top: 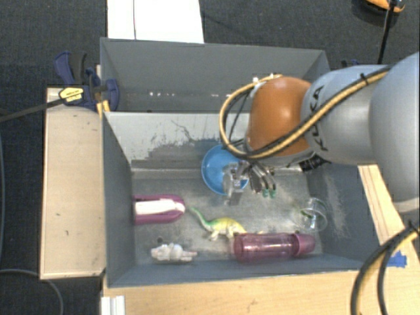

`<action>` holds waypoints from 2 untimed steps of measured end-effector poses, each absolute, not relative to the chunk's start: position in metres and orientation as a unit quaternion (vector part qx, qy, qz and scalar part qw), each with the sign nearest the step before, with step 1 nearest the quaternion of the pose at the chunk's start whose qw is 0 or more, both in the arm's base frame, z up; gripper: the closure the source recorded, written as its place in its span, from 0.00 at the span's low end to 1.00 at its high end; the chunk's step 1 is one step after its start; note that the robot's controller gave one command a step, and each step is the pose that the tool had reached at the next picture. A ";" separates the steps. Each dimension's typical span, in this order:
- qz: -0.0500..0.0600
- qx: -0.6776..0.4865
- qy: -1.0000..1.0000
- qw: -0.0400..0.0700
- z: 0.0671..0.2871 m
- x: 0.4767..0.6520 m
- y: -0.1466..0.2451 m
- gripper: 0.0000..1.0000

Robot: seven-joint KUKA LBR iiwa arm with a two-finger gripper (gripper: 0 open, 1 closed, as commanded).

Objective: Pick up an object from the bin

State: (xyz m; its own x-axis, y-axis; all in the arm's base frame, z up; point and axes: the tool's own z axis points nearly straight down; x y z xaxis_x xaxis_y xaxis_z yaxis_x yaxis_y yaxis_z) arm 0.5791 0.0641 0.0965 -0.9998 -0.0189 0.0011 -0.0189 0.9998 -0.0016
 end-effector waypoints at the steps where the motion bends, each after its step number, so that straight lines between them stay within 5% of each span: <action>1: 0.001 0.034 -0.999 0.005 0.142 0.573 0.065 1.00; 2: 0.001 0.020 -1.000 0.002 0.204 0.576 0.063 1.00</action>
Offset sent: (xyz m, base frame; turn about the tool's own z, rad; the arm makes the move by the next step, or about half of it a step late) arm 0.0011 -0.0098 0.2033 0.0166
